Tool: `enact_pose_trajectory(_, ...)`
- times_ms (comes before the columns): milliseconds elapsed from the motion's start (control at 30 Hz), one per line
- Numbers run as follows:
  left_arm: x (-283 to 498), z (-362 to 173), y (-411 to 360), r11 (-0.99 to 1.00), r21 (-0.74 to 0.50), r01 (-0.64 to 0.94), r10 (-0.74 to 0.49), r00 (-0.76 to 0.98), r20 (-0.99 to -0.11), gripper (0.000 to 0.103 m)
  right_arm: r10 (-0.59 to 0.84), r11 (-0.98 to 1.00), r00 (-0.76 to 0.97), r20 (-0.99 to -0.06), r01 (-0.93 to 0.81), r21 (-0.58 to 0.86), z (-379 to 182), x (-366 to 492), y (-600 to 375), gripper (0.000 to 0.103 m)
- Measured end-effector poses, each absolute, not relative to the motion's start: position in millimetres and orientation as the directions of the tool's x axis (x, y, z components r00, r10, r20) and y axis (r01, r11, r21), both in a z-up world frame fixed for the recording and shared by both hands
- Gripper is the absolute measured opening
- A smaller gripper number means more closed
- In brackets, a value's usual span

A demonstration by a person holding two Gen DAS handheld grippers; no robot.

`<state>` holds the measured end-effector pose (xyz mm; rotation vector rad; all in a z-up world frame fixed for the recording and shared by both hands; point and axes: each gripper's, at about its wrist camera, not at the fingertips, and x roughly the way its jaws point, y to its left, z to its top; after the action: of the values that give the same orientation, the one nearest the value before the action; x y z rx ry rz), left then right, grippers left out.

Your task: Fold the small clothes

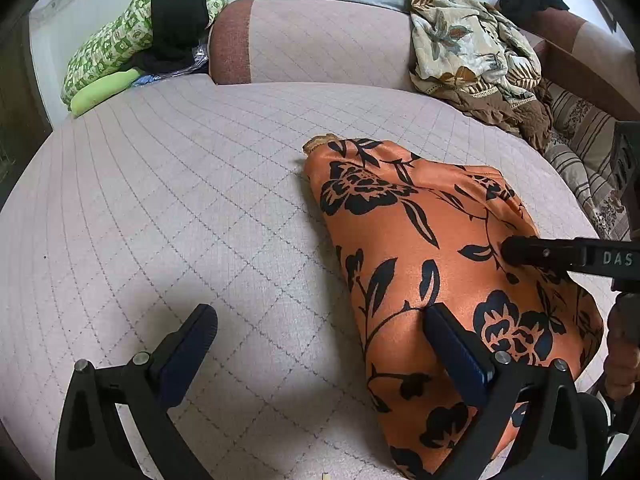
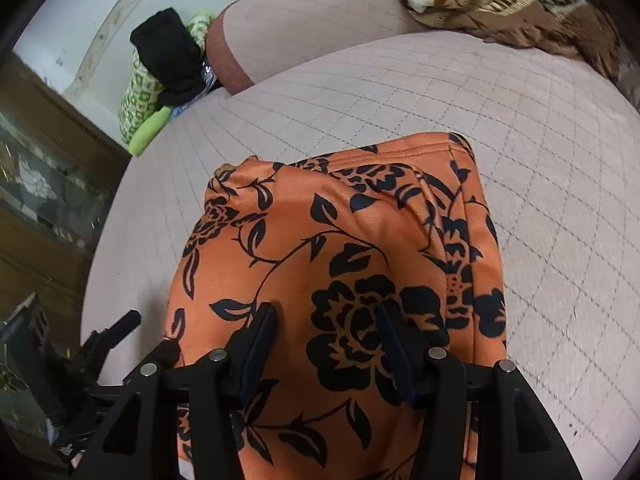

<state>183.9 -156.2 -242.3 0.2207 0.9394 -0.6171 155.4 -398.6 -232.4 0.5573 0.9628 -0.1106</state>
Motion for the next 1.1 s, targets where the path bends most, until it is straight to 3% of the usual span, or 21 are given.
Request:
enact_pose_trajectory(167,182.9,-242.5,-159.5,0.808,-0.074,0.584,-0.392,0.439,-0.808,0.103,0.169,0.841,0.607,-0.776,0.322,0.435,-238.3,155.0,-403.1,0.057)
enact_pose_trajectory(233,182.1,-242.4,-160.0,0.809,-0.068,0.584,-0.389,0.445,-0.807,0.103,0.154,0.838,0.62,-0.769,0.331,0.435,-239.7,153.8,-404.2,0.053)
enact_pose_trajectory(867,180.9,-245.8,-164.2,0.818,-0.066,0.572,-0.383,0.455,-0.804,0.103,-0.014,0.894,0.625,-0.78,0.358,0.271,-244.7,164.0,-384.2,0.049)
enact_pose_trajectory(1100,181.2,-245.5,-162.9,0.815,-0.067,0.575,-0.385,0.453,-0.804,0.103,0.077,0.854,0.632,-0.771,0.358,0.378,-230.4,147.8,-393.9,0.051)
